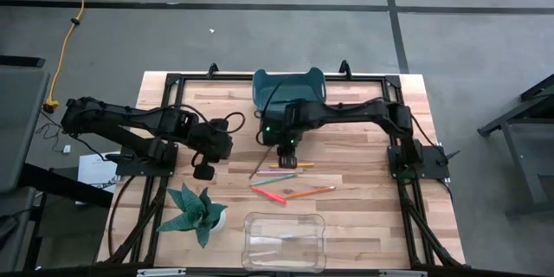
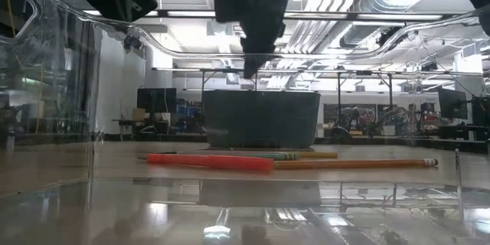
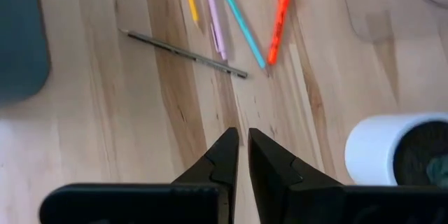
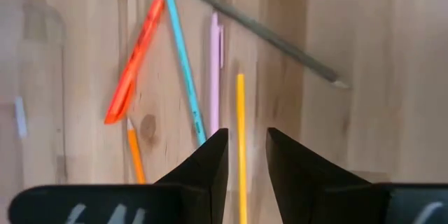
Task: Sort pens & pencils
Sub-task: Put the purple pen into the dark blue bin
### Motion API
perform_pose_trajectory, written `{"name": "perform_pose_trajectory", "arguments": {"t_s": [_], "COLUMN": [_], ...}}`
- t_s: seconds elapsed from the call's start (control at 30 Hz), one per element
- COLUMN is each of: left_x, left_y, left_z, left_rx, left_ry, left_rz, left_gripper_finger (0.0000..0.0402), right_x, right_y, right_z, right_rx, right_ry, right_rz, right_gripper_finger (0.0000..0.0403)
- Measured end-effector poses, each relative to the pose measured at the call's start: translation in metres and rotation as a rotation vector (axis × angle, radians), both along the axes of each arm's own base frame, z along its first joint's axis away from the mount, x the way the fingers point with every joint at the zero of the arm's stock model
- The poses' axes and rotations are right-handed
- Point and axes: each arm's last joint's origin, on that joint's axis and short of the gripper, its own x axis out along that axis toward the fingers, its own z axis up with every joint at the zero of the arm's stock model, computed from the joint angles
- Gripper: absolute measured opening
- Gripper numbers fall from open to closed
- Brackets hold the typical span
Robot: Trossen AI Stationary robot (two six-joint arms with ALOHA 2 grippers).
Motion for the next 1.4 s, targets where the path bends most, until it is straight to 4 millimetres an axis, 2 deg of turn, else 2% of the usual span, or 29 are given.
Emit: {"name": "perform_pose_trajectory", "arguments": {"t_s": [0.3, 0.57, 0.67, 0.8, 0.9, 1.07, 1.23, 1.4], "left_x": [-0.014, -0.026, -0.027, -0.031, -0.030, -0.013, 0.014, 0.042], "left_y": [0.000, 0.000, -0.001, -0.001, -0.001, -0.001, -0.001, -0.001], "left_z": [0.008, 0.024, 0.028, 0.033, 0.042, 0.051, 0.035, 0.008], "left_rx": [0.004, -0.016, -0.042, -0.045, -0.040, -0.038, -0.038, -0.036], "left_ry": [-0.019, -0.138, -0.174, -0.223, -0.319, -0.477, -0.427, -0.318], "left_rz": [-0.014, 0.015, 0.001, 0.011, 0.026, -0.007, -0.036, -0.041], "left_gripper_finger": [0.0024, 0.0024, 0.0024, 0.0024, 0.0024, 0.0024, 0.0024, 0.0024], "right_x": [0.005, 0.014, 0.014, 0.001, -0.016, -0.055, -0.105, -0.157], "right_y": [0.022, 0.022, 0.020, 0.011, 0.004, -0.002, -0.002, 0.002], "right_z": [-0.010, -0.019, -0.013, 0.019, 0.056, 0.123, 0.178, 0.213], "right_rx": [-0.023, -0.039, -0.083, -0.087, -0.082, -0.062, -0.084, -0.153], "right_ry": [0.009, -0.022, -0.052, -0.108, -0.203, -0.405, -0.573, -0.650], "right_rz": [0.054, 0.017, 0.003, -0.041, -0.080, -0.144, -0.195, -0.271], "right_gripper_finger": [0.0089, 0.0089, 0.0086, 0.0073, 0.0062, 0.0052, 0.0051, 0.0051]}}
